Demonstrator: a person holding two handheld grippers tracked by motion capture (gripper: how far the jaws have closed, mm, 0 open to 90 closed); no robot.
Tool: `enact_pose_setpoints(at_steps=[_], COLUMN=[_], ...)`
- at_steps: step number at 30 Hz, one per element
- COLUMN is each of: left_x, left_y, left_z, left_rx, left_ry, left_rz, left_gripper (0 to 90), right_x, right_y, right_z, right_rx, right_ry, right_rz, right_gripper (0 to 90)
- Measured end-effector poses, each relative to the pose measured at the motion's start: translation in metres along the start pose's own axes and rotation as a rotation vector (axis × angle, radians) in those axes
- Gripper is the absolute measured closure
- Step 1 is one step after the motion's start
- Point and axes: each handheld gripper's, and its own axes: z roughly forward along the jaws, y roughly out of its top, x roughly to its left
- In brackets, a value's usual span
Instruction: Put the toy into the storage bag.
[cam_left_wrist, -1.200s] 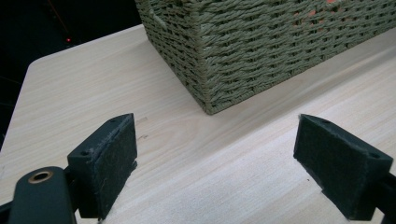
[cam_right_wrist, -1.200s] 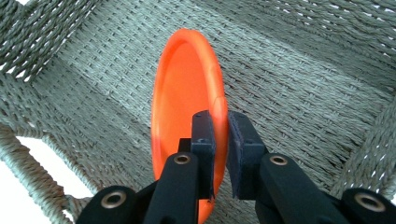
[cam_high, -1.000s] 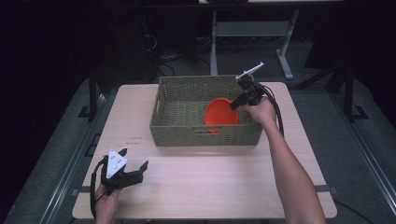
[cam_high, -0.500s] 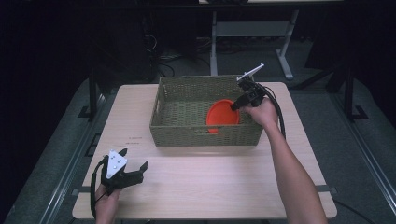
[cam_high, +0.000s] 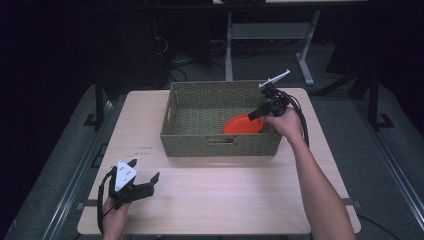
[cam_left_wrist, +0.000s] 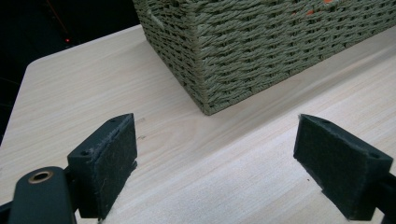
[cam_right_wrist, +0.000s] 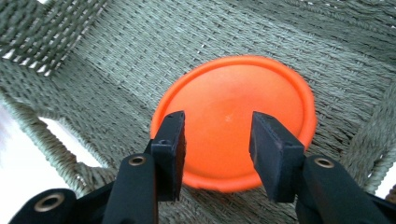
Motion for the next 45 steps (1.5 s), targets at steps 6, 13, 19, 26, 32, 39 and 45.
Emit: enact_pose_setpoints(at_steps=[6,13,19,26,32,39,45], left_x=[0.0,0.0,0.0,0.0,0.0,0.0,0.0], left_y=[0.0,0.0,0.0,0.0,0.0,0.0,0.0], left_z=[-0.001,-0.001,0.0,0.0,-0.001,0.0,0.0], left_rx=[-0.004,-0.001,-0.001,0.0,0.002,-0.001,0.001], left_ry=[0.003,0.001,0.004,0.002,0.003,0.001,0.002], left_rz=[-0.002,0.0,-0.003,0.002,-0.001,0.004,0.002], left_gripper=[12.8,12.8,12.8,12.8,12.8,12.8,12.8], right_x=[0.0,0.004,0.006,0.009,0.013,0.014,0.013], right_y=[-0.005,-0.011,-0.016,-0.022,-0.027,-0.037,-0.044], right_z=[-0.01,-0.022,-0.031,-0.04,-0.048,-0.057,-0.064], right_rx=[-0.03,-0.049,-0.075,-0.102,-0.117,-0.134,-0.143], right_ry=[0.025,0.061,0.095,0.131,0.164,0.188,0.215], right_rz=[-0.002,-0.012,-0.025,-0.029,-0.048,-0.053,-0.058], right_gripper=[47.9,43.7,41.0,35.9,34.0,32.3,31.5])
